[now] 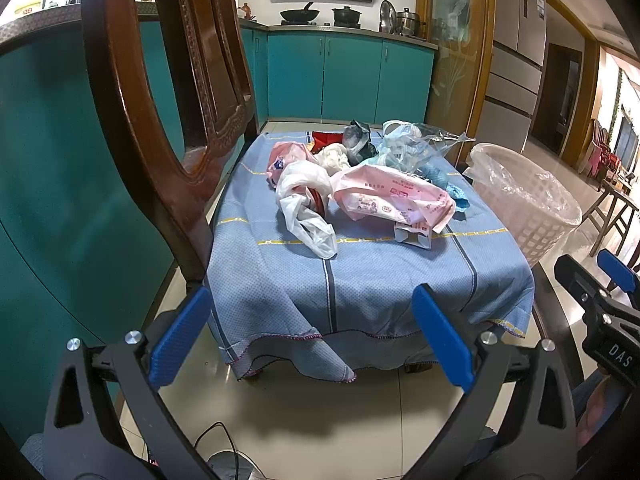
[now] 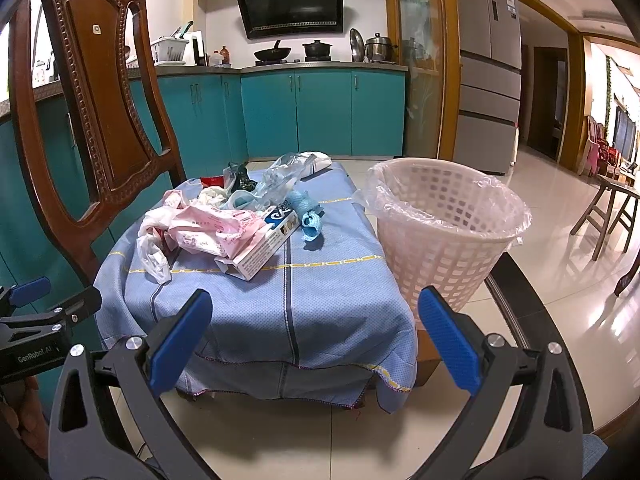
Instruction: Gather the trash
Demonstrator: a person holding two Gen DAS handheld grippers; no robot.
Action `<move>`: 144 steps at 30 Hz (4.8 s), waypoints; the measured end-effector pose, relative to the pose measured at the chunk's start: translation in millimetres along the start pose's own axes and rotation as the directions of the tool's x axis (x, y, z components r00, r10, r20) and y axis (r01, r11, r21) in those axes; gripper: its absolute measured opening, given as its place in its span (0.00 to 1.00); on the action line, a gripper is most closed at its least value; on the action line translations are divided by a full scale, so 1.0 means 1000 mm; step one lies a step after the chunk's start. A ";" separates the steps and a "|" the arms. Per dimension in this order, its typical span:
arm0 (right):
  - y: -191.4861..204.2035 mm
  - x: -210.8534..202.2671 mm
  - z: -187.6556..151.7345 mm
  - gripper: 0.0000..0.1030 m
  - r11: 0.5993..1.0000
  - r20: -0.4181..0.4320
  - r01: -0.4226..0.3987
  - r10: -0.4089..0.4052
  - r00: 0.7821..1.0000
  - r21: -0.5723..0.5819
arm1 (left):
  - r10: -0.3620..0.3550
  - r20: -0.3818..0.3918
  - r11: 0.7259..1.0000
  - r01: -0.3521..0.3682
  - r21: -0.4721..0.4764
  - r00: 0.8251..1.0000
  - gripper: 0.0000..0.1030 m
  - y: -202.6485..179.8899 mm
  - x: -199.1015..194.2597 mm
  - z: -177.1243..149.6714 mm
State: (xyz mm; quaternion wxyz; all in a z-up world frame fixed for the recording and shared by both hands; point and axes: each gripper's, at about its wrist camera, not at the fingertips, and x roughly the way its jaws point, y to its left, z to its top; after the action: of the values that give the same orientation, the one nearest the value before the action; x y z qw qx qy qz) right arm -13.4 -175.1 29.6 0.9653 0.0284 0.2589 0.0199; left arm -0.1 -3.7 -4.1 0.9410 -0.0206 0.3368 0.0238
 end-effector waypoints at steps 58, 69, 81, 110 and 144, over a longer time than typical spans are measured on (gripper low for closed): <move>0.001 -0.002 0.000 0.98 1.000 0.000 -0.003 0.003 1.000 0.003 | 0.000 -0.011 1.000 0.000 -0.001 1.000 0.97 -0.001 -0.002 -0.003; 0.001 -0.002 0.000 0.98 1.000 0.001 -0.005 0.005 1.000 0.005 | -0.010 -0.024 1.000 0.010 -0.004 1.000 0.97 -0.003 0.000 -0.004; 0.003 -0.003 0.000 0.98 1.000 0.001 -0.008 0.008 1.000 0.007 | -0.013 -0.029 1.000 0.013 -0.001 0.999 0.97 -0.002 0.000 -0.004; 0.014 -0.036 0.002 0.98 0.998 0.159 -0.061 0.066 0.985 -0.033 | -0.061 0.048 0.998 0.062 -0.026 0.997 0.97 -0.002 -0.004 -0.012; 0.052 0.160 0.084 0.86 0.898 -0.292 -0.402 0.342 0.893 -0.179 | -0.099 -0.143 0.990 0.113 0.089 0.985 0.04 0.020 0.111 0.108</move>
State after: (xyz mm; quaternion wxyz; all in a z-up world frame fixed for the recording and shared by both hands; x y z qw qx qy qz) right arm 165.3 -118.8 25.6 0.8987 -0.0394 0.3655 0.2392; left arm 153.3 25.8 8.4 0.9153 0.0055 0.4002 -0.0442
